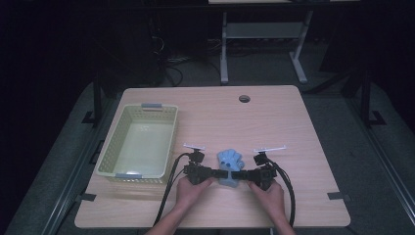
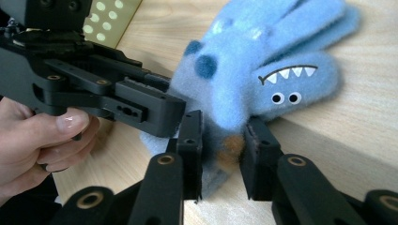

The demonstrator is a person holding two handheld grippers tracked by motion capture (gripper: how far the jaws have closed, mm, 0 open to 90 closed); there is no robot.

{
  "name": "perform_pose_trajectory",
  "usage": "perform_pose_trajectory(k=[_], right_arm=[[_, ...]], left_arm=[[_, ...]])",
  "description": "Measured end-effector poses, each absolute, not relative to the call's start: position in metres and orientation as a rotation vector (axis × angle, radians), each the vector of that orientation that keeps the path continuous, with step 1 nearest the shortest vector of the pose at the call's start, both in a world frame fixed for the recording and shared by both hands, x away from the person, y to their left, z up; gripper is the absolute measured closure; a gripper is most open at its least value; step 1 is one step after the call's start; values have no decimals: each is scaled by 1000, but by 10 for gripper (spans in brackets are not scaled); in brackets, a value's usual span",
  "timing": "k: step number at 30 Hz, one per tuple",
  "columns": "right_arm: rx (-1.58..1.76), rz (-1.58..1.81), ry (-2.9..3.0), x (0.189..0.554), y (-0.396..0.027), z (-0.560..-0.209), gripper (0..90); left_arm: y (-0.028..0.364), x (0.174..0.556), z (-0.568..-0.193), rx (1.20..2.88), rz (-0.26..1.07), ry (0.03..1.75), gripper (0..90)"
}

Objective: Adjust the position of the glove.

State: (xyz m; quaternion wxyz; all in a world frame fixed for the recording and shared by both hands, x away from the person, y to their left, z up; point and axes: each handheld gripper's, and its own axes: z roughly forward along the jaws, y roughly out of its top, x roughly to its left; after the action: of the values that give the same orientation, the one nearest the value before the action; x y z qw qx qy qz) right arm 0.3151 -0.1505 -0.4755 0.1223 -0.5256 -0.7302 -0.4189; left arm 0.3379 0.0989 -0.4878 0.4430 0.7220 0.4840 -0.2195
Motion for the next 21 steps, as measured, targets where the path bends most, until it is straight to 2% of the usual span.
perform_pose_trajectory(k=[21], right_arm=[[-1512, -1242, -2148, 314, -149, -462, 766]], left_arm=[[101, 340, -475, 1795, -534, 1135, 722]])
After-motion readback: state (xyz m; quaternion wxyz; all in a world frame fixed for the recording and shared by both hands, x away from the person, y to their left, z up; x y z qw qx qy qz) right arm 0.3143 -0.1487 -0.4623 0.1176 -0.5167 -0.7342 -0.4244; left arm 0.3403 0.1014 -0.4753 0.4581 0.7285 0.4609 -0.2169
